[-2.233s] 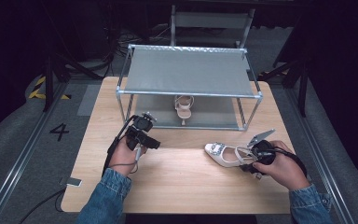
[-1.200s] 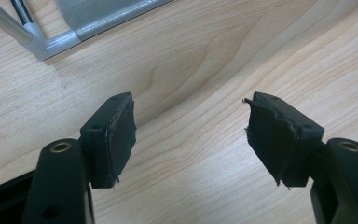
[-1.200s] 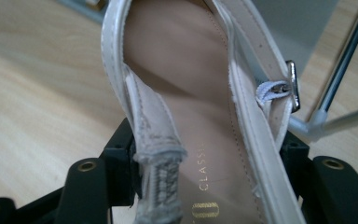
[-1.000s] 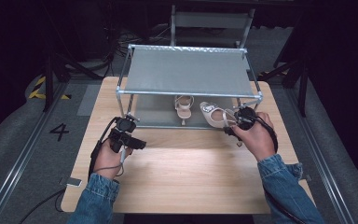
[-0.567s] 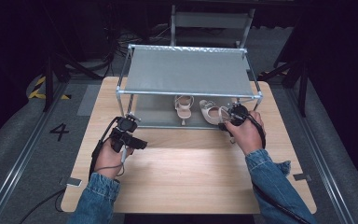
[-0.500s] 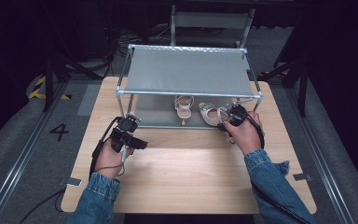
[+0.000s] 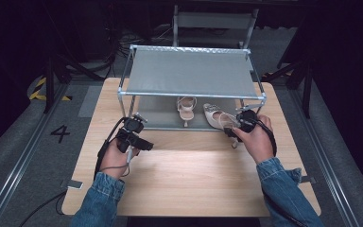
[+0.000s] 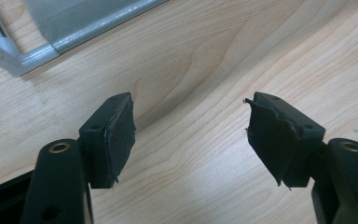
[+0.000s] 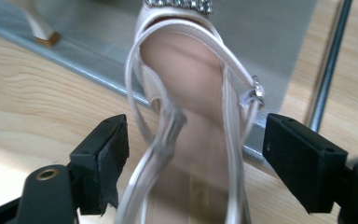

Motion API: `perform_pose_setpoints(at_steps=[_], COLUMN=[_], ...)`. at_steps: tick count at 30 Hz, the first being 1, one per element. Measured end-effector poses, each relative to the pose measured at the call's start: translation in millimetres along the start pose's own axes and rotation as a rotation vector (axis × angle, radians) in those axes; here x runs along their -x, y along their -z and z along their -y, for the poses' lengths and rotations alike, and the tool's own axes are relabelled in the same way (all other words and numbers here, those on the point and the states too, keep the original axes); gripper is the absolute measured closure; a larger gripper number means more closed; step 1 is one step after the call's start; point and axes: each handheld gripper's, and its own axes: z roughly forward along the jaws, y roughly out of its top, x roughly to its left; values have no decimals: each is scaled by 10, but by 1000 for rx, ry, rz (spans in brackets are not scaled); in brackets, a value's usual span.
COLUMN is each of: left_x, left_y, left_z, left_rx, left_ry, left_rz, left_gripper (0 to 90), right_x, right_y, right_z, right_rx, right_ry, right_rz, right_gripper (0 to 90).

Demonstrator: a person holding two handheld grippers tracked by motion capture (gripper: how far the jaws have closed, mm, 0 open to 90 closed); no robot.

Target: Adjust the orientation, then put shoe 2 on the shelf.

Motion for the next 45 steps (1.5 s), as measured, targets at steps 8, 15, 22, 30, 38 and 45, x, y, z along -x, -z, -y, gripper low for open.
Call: perform_pose_setpoints(at_steps=[8,15,22,30,38,45], left_x=[35,44,16,6,2,-28], left_y=[-15,-8,7,16,9,36], left_z=[-73,-85,-61,-41,-19,40], left_rx=[-3,0,-4,-5,-9,-9], left_ry=[-15,-16,-5,4,2,7], left_rz=[8,7,8,4,-3,-7], left_gripper=[312,312,312,312,312,312], right_x=[-22,23,76,131,98,100], right_y=[378,657,597,316,74,-58], right_z=[179,458,623,742,744,733], right_rx=[50,-6,-77,-70,-14,14], right_ry=[18,13,33,28,43,29], right_rz=[-2,4,-1,-31,-73,-123], right_gripper=[237,289,365,393,534,752])
